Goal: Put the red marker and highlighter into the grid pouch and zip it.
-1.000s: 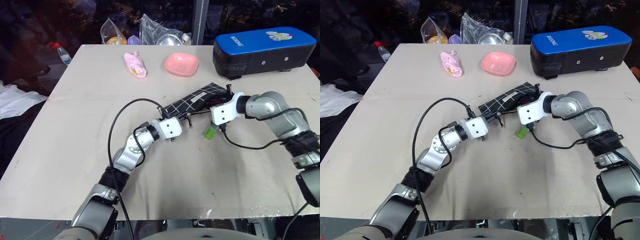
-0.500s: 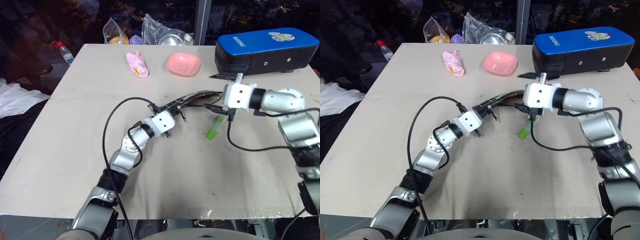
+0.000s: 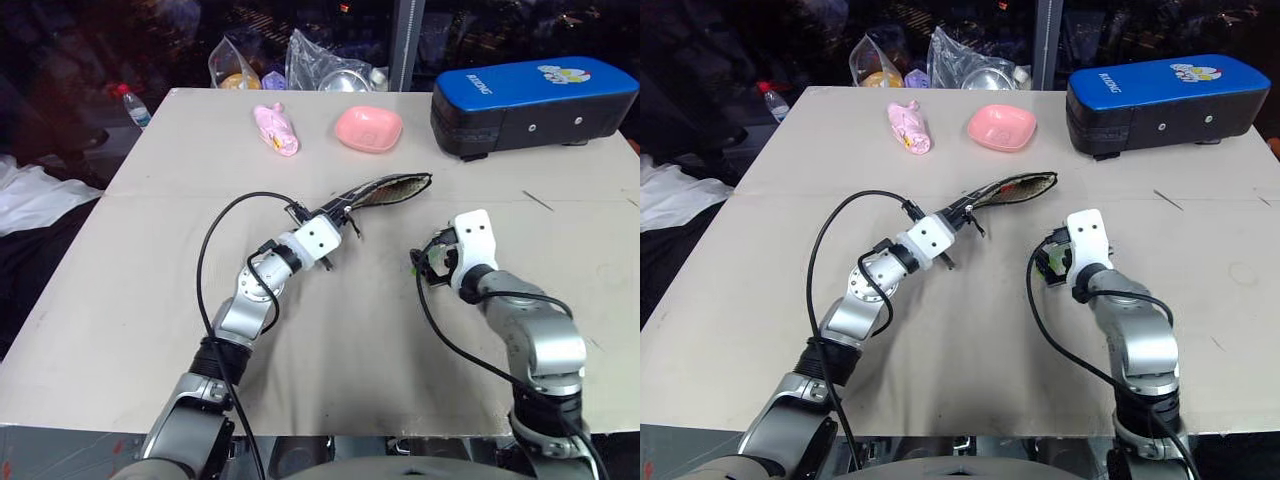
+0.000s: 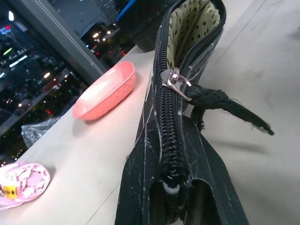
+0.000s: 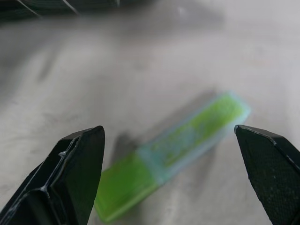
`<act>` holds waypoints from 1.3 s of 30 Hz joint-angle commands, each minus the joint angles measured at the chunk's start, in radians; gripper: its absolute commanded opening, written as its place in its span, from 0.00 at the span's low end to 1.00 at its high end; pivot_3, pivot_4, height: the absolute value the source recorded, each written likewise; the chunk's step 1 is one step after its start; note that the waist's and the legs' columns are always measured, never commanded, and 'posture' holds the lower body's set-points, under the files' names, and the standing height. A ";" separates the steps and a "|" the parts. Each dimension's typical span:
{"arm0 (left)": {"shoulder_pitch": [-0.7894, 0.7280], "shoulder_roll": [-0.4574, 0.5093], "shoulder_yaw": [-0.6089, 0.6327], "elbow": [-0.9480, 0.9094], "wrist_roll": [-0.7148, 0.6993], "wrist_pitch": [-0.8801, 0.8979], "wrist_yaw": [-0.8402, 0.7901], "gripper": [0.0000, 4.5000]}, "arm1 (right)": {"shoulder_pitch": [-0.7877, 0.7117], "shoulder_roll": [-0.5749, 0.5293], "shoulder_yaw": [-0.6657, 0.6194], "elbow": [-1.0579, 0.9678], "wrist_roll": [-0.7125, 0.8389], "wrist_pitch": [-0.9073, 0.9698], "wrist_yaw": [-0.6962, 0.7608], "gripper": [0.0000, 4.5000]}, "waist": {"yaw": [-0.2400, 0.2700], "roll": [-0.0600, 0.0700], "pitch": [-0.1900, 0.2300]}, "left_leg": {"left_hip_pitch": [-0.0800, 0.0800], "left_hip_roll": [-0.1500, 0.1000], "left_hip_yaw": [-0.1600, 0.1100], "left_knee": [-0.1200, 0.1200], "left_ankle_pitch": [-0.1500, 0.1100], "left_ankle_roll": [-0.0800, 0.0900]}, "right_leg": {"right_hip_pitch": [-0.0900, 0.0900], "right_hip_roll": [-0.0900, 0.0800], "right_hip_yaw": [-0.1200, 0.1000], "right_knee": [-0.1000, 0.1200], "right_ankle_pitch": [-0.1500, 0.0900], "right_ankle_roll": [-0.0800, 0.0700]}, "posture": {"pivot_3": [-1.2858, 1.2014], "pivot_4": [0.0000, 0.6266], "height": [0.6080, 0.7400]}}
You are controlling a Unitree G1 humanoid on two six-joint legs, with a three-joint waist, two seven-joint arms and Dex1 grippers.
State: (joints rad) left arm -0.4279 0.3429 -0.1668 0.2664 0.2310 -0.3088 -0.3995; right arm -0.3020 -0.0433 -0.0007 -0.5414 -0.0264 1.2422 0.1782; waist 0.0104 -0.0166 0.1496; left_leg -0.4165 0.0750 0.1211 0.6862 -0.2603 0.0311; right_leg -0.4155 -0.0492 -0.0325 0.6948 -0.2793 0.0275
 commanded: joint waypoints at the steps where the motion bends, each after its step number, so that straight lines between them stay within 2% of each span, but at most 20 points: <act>1: -0.015 0.002 0.006 -0.009 -0.020 -0.006 -0.004 0.00 | -0.038 0.056 -0.039 -0.004 0.003 0.078 -0.061 0.99 | 0.000 0.000 0.000 | 0.000 0.000 0.000 0.000 0.000 0.000 | 0.000 0.000 0.000 0.000 0.000 0.000 | 0.52 0.24 0.83; 7: -0.013 0.003 0.005 -0.012 -0.019 -0.005 -0.010 0.00 | -0.090 0.095 -0.042 0.122 0.006 0.059 -0.100 0.99 | -0.002 0.000 0.000 | 0.000 0.000 -0.001 0.000 0.000 0.000 | 0.000 0.000 0.000 0.000 0.000 0.000 | 0.52 0.24 0.83; 10: -0.014 -0.001 0.002 -0.014 -0.018 -0.002 -0.011 0.00 | -0.100 0.099 -0.020 0.160 0.010 0.039 -0.101 0.79 | -0.005 -0.001 -0.001 | 0.000 0.000 -0.001 0.000 0.000 0.000 | 0.000 0.000 0.000 0.000 0.000 0.000 | 0.52 0.24 0.83; 15: -0.016 -0.002 0.002 -0.014 -0.017 -0.001 -0.014 0.00 | -0.133 0.207 -0.141 0.171 0.014 0.091 -0.179 0.35 | -0.035 -0.004 -0.003 | 0.002 0.001 -0.003 -0.001 0.000 0.000 | 0.002 0.002 -0.001 0.000 0.000 0.000 | 0.52 0.24 0.83; 16: -0.015 -0.002 0.002 -0.014 -0.017 -0.001 -0.014 0.00 | -0.146 0.226 -0.177 0.170 0.009 0.096 -0.202 0.24 | -0.036 -0.004 -0.003 | 0.002 0.001 -0.004 -0.001 0.000 0.000 | 0.002 0.002 -0.001 0.000 0.000 0.000 | 0.52 0.24 0.83; 17: -0.013 -0.003 0.001 -0.015 -0.016 -0.001 -0.014 0.00 | -0.155 0.235 -0.205 0.167 0.004 0.092 -0.221 0.18 | -0.036 -0.004 -0.003 | 0.002 0.001 -0.004 -0.001 0.000 0.000 | 0.002 0.002 -0.001 0.000 0.000 0.000 | 0.52 0.24 0.83; 18: -0.012 -0.003 0.001 -0.015 -0.016 -0.001 -0.014 0.00 | -0.161 0.237 -0.220 0.165 0.002 0.089 -0.233 0.17 | -0.036 -0.004 -0.003 | 0.001 0.001 -0.004 -0.002 0.000 0.000 | 0.002 0.002 -0.002 0.000 0.000 0.000 | 0.52 0.24 0.83; 20: -0.013 -0.005 -0.001 -0.014 -0.015 -0.001 -0.015 0.00 | -0.167 0.161 -0.193 0.161 -0.002 -0.002 -0.219 0.17 | -0.032 -0.004 -0.003 | 0.001 0.001 -0.004 -0.002 0.000 0.000 | 0.002 0.001 -0.002 0.000 0.000 0.000 | 0.52 0.24 0.83; 21: -0.014 -0.006 -0.001 -0.013 -0.016 0.000 -0.016 0.00 | -0.174 0.075 -0.151 0.160 -0.006 -0.087 -0.172 0.17 | -0.029 -0.004 -0.002 | 0.001 0.000 -0.004 -0.002 0.000 0.000 | 0.002 0.000 -0.002 0.000 0.000 0.000 | 0.52 0.24 0.83; 24: -0.018 -0.011 -0.003 -0.007 -0.016 -0.001 -0.019 0.00 | -0.161 -0.234 0.027 0.150 -0.009 -0.344 0.090 0.17 | -0.018 0.001 0.002 | 0.000 -0.002 -0.004 -0.001 -0.001 0.003 | 0.002 -0.005 -0.002 -0.001 0.000 0.000 | 0.52 0.24 0.83; 27: -0.022 -0.014 -0.007 0.002 -0.018 -0.006 -0.024 0.00 | -0.127 -0.476 0.153 0.188 -0.077 -0.620 0.232 0.17 | -0.027 0.000 0.001 | -0.001 -0.004 -0.002 -0.001 -0.004 0.007 | 0.002 -0.005 0.000 -0.006 0.000 0.001 | 0.52 0.24 0.83; 33: -0.036 -0.019 -0.015 0.030 -0.016 -0.019 -0.027 0.00 | -0.158 -0.734 0.267 0.328 -0.218 -1.067 0.381 0.17 | -0.025 0.001 0.003 | -0.001 -0.001 -0.002 -0.005 -0.001 0.003 | 0.000 0.001 -0.001 -0.008 -0.001 0.002 | 0.52 0.24 0.83; 39: -0.047 -0.015 -0.035 0.038 -0.006 -0.045 -0.035 0.00 | -0.264 -0.774 0.338 0.475 -0.357 -1.274 0.402 0.17 | -0.025 0.000 0.003 | 0.000 -0.001 0.001 -0.003 -0.001 0.003 | 0.001 0.001 0.002 -0.007 -0.001 0.002 | 0.52 0.24 0.83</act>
State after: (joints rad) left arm -0.4564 0.3235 -0.1984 0.3175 0.2318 -0.3216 -0.4333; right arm -0.5318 -0.8105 0.3369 -0.0767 -0.3420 0.0286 0.5741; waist -0.0146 -0.0165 0.1525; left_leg -0.4166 0.0743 0.1220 0.6838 -0.2613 0.0336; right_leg -0.4148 -0.0487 -0.0304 0.6882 -0.2805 0.0299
